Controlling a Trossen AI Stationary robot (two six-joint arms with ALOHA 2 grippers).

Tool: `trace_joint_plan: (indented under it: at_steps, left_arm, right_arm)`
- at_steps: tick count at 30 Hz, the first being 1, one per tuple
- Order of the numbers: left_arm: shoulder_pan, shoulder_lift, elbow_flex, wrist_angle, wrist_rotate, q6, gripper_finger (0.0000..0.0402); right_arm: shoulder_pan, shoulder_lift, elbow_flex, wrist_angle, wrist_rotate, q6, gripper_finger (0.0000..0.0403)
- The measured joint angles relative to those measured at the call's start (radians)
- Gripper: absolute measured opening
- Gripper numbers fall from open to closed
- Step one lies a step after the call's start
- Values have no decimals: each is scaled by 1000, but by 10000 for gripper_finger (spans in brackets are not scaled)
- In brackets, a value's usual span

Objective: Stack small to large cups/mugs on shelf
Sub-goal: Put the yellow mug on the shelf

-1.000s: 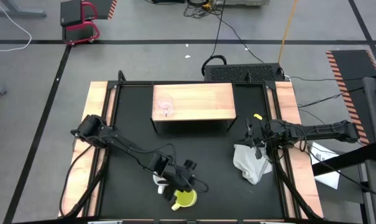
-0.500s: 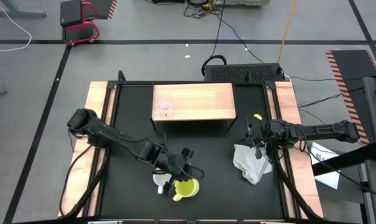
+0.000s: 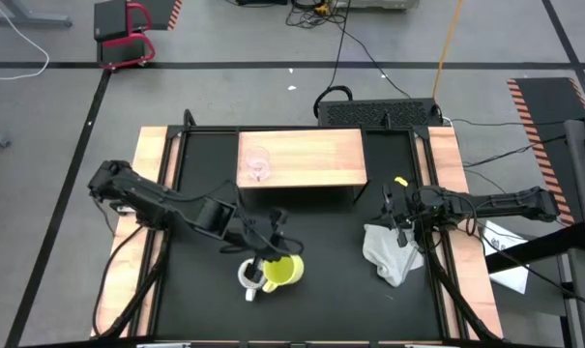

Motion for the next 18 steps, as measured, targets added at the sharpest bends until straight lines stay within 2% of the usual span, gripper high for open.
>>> trace_joint_plan:
  at_steps: [12,18]
  left_arm:
    - [94,-44,-2,-100,5,-26,5]
    - [94,-67,-2,-95,17,-4,5]
  right_arm:
    - [0,0,0,-4,0,-2,0]
    - [0,0,0,-12,0,-8,0]
